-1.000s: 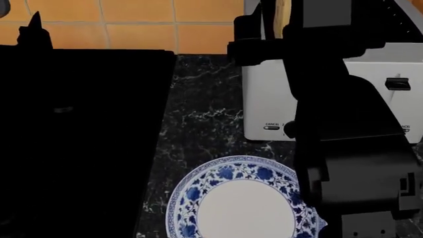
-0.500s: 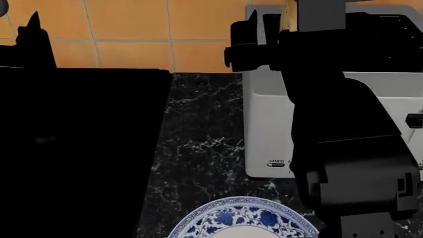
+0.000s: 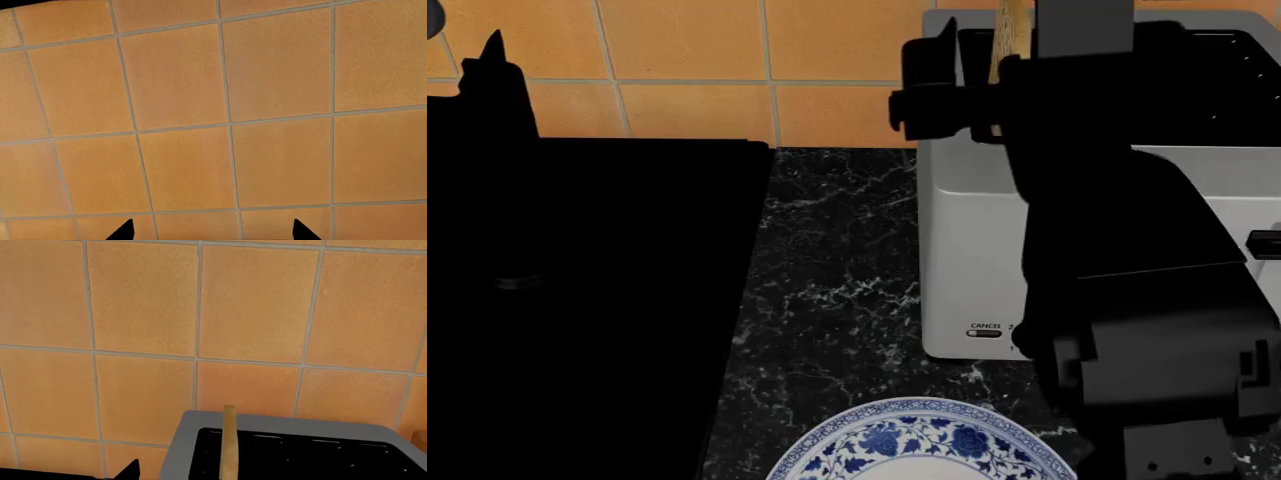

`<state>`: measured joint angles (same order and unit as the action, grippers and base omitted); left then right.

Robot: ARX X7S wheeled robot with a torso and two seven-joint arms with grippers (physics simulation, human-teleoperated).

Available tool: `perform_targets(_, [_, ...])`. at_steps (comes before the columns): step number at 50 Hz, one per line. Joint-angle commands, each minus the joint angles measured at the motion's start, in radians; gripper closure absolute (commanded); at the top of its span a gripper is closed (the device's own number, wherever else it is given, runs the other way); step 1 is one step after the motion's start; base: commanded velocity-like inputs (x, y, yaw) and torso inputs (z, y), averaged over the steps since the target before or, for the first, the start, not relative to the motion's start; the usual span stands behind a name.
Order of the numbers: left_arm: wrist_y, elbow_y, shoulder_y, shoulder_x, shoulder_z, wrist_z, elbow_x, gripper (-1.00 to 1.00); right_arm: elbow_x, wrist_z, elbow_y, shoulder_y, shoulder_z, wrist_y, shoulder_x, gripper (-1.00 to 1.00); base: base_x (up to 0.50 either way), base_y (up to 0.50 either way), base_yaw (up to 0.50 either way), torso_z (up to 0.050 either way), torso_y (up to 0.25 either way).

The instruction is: Place the toasted item on a plate.

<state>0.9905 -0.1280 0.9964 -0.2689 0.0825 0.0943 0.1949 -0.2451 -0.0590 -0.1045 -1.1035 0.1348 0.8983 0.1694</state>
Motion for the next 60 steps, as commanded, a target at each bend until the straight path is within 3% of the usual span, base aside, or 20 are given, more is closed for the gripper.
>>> perform_targets(1, [0.0,-0.004,-0.008,0.004,-0.016,0.005,0.012,-1.0,0.006,-0.007,-0.038,-0.028,0.013,0.007,0.006,-1.0,0.0,0.0,0.0,0.0,0.0])
perform_targets(20, [-0.007,-0.007,-0.019,0.001,-0.005,0.009,0.014,-1.0,0.032,0.048,-0.404,-0.163,0.058,-0.153,-0.013,-1.0,0.0,0.0,0.0,0.0,0.0])
perform_targets(45, [-0.006,-0.015,-0.027,-0.003,-0.004,0.018,0.024,-1.0,0.112,0.1,-1.195,-0.408,0.118,-0.608,-0.087,-1.0,0.0,0.0,0.0,0.0,0.0])
perform_targets(60, [-0.012,-0.008,-0.03,-0.003,0.002,0.021,0.027,-1.0,0.159,0.095,-1.204,-0.399,0.104,-0.601,-0.103,-1.0,0.0,0.0,0.0,0.0,0.0])
